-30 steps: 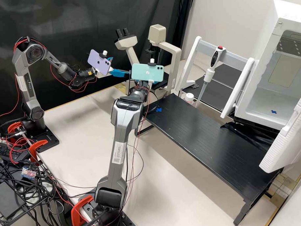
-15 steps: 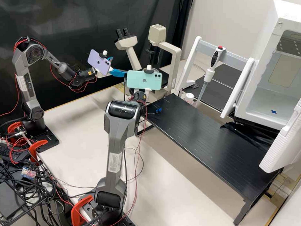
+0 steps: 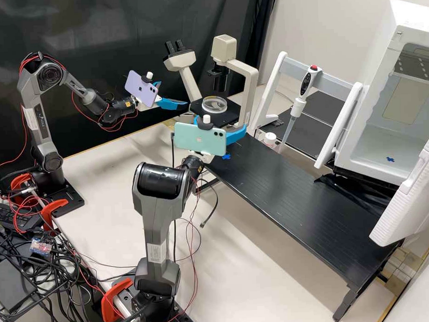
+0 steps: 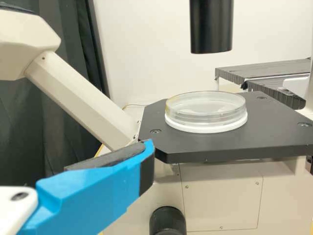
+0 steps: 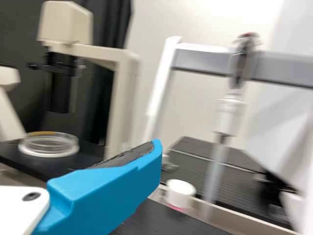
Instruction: Move the petri dish to the microscope
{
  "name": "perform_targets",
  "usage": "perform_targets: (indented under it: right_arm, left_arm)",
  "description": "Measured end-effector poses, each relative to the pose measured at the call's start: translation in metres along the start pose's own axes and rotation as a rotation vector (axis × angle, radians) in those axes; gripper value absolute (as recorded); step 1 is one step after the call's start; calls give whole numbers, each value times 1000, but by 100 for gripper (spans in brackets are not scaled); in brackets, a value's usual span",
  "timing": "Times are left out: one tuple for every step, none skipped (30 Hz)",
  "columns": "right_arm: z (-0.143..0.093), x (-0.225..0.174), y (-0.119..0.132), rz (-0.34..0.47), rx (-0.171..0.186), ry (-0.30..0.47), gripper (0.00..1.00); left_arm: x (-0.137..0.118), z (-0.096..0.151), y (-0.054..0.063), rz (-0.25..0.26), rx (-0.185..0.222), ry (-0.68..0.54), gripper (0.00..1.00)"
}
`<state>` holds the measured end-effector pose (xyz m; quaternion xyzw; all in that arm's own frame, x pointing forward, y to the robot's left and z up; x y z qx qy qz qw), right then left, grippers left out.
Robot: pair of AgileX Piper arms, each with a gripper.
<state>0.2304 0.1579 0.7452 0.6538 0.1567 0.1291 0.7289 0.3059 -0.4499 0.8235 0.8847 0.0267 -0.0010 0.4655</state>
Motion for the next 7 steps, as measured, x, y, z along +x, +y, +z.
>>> perform_targets:
  right_arm:
    - [3, -5, 2, 11, -4, -6, 100]
    - [7, -11, 3, 6, -9, -8, 100]
    - [9, -12, 5, 6, -4, -7, 100]
    - [14, -16, 6, -3, 6, -11, 100]
    - [17, -18, 6, -6, 13, -16, 100]
    - [21, -21, 6, -12, 28, -25, 100]
    - [24, -22, 7, -13, 37, -32, 100]
  left_arm:
    - [0, 0, 0, 0, 0, 0, 100]
    - [0, 0, 0, 0, 0, 0, 100]
    - [0, 0, 0, 0, 0, 0, 100]
    - [0, 0, 0, 0, 0, 0, 100]
    - [0, 0, 0, 0, 0, 0, 100]
    - [0, 0, 0, 0, 0, 0, 100]
    - [0, 0, 0, 0, 0, 0, 100]
